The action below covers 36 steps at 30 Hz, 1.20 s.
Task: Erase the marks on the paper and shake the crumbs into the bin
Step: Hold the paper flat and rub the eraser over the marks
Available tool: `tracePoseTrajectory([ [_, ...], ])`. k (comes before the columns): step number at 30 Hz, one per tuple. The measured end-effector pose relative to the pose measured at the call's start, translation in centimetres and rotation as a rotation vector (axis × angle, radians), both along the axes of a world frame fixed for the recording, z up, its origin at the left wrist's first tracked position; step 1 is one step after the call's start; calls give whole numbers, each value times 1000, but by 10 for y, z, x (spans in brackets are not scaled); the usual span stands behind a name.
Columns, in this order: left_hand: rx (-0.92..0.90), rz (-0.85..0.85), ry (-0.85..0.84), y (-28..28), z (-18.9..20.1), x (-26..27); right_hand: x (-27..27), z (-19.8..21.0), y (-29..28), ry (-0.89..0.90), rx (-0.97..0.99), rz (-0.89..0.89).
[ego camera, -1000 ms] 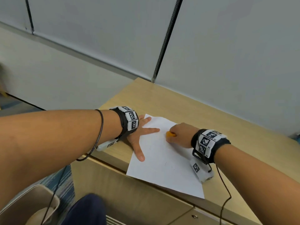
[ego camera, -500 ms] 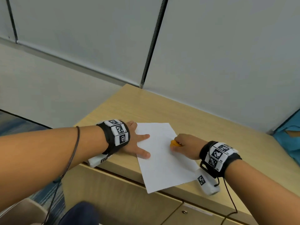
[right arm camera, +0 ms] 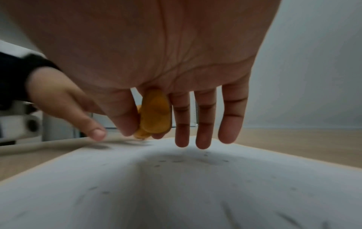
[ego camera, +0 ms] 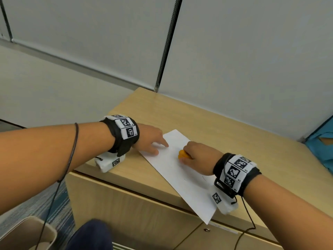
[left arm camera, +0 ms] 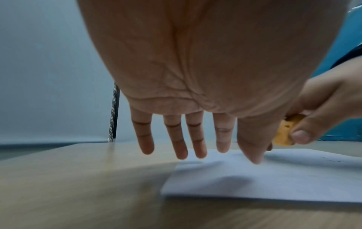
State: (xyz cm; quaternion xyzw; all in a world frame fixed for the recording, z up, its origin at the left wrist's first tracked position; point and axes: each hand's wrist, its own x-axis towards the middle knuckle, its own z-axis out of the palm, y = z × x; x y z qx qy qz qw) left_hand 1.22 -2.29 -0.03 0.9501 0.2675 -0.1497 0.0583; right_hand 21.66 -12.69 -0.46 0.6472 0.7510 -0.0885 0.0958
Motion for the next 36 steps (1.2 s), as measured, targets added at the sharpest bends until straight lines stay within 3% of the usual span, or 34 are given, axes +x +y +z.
tracePoseTrajectory([
  [7,-97,-21,192,2,-24,10,-23,-3,4,104,-99,170],
  [11,-89,4,236,-6,-25,9,-28,-8,18,9,-111,218],
  [17,-37,40,241,-4,-31,9,-35,-13,41,-30,-90,140],
  [21,-49,46,256,0,-31,11,-39,-18,27,42,-155,231],
  [26,-44,56,290,2,-31,14,-34,-10,41,-50,-78,144],
  [31,-58,61,282,7,-35,14,-41,-16,23,-1,-131,227],
  [36,-38,57,284,9,-39,17,-34,-15,29,-67,-30,170],
])
